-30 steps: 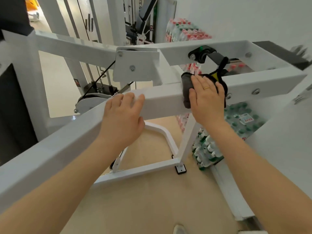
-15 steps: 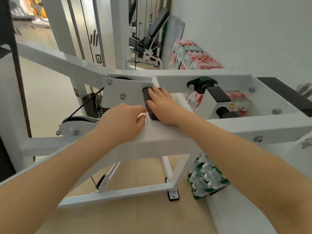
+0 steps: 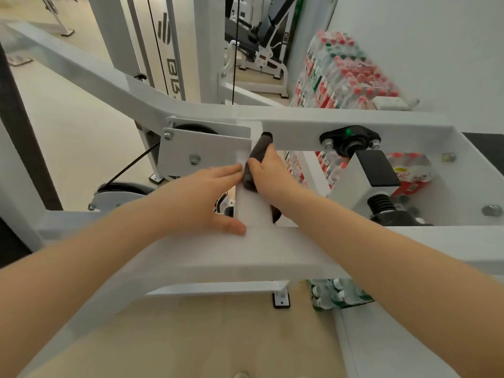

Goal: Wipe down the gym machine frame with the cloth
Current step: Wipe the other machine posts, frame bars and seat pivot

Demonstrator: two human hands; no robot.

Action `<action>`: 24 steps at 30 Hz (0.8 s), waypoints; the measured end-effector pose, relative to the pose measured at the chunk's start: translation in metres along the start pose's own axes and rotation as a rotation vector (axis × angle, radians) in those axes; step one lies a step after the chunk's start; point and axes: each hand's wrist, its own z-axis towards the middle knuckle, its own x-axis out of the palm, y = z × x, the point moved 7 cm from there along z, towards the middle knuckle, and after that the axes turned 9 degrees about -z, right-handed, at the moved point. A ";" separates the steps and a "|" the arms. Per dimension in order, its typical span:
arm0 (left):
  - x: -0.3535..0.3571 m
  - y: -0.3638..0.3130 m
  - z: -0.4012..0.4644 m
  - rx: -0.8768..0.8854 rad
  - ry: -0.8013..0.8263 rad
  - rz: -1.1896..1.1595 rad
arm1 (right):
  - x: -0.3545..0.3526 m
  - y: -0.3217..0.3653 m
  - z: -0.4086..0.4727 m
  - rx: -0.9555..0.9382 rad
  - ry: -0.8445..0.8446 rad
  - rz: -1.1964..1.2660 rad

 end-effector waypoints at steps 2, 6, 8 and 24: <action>-0.001 0.000 0.002 0.001 0.009 -0.004 | -0.004 0.002 0.015 -0.001 -0.034 0.117; -0.003 -0.001 0.003 -0.011 0.009 -0.040 | -0.003 -0.004 0.022 0.010 0.016 0.210; -0.003 -0.002 0.002 -0.019 0.011 -0.041 | 0.001 -0.009 0.010 0.062 0.134 0.156; -0.002 -0.001 0.000 -0.059 0.006 -0.134 | -0.008 -0.005 0.003 0.080 0.189 0.064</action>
